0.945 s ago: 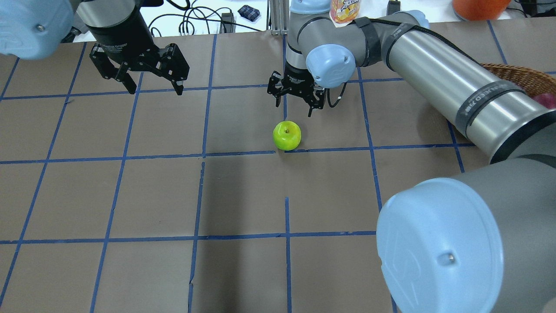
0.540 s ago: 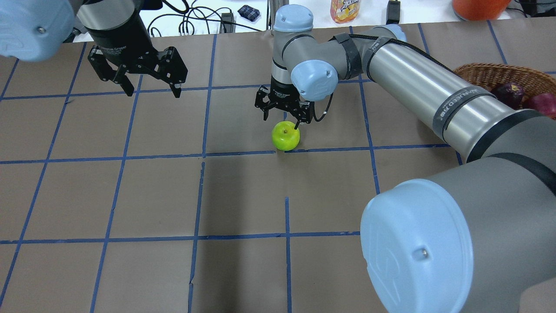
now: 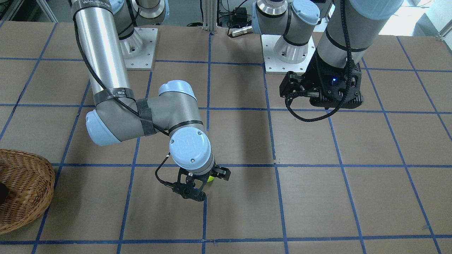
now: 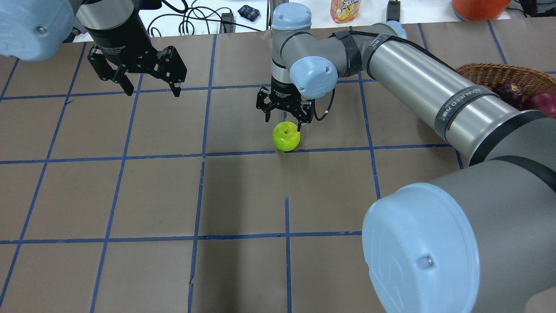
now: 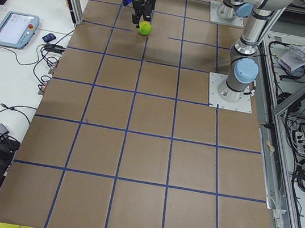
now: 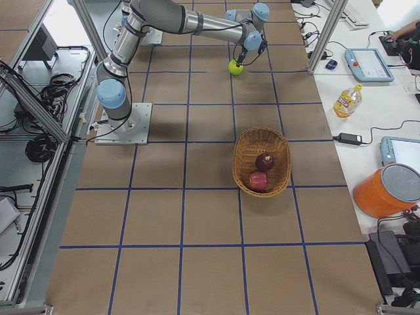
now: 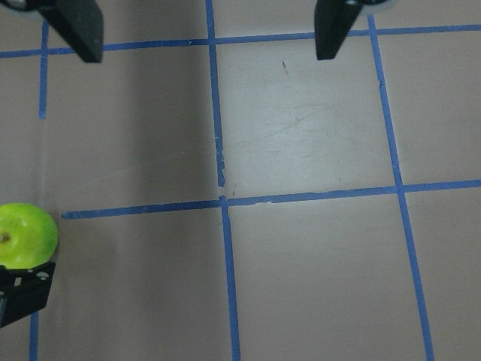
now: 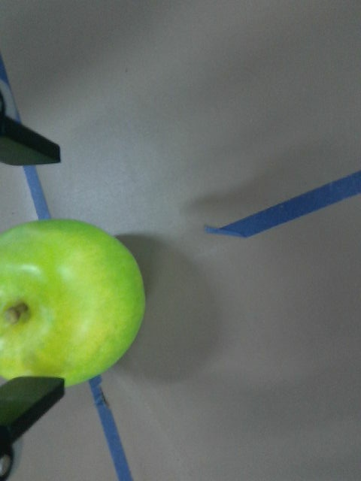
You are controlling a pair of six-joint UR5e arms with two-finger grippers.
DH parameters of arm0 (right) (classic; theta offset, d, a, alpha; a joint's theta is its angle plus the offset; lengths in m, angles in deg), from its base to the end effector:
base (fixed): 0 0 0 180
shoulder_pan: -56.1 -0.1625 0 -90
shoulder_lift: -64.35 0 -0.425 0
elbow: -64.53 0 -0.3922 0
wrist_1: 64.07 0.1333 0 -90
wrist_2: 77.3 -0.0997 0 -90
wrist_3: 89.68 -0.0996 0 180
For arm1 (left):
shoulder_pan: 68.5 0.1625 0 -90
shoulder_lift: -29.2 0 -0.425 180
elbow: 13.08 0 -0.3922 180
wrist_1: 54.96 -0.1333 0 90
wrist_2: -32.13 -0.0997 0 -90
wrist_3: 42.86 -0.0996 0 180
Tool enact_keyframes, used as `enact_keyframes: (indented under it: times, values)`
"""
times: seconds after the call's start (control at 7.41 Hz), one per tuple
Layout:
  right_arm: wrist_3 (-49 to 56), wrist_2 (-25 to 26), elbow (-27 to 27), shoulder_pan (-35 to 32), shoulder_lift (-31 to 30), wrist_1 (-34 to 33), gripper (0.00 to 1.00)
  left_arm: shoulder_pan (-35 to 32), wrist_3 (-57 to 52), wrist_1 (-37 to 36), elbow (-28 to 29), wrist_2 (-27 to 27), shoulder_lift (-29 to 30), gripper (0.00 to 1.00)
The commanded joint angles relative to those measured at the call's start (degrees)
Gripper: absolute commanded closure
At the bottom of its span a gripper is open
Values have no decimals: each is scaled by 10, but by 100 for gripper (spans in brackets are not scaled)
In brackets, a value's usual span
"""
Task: Put all apples into basket
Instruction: 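Grasp the green apple with the right gripper and lift it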
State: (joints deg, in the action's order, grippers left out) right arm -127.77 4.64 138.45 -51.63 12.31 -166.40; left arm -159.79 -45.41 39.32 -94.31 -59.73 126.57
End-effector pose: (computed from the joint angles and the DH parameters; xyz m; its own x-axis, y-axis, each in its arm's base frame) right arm 0.3557 -0.6289 0.2376 -0.9331 0.3596 -0.0065 0.3498 0.9116 0.2159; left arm -0.1422 -0.5381 0.4891 -0.9972 0.0685 -0.0301 0.0669 0.9964 0.0516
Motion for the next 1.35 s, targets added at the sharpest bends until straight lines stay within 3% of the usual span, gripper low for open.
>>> enact_keyframes:
  times: [0.0, 0.81, 0.94, 1.08, 1.22]
  values:
    - [2, 12, 3, 0, -5, 21, 0, 1, 0, -2, 2, 0, 0, 0]
    - [34, 5, 3, -2, 28, 14, 0, -1, 1, -2, -1, 3, 0, 0]
    - [35, 5, 1, -2, 32, 13, 37, -2, 1, -2, -1, 1, -1, 0]
    - [29, 4, -2, -2, 27, 13, 89, -2, 1, -2, 0, -2, -2, 0]
    - [27, 2, -5, -1, 24, 13, 100, -2, 0, -2, 1, -2, -2, 0]
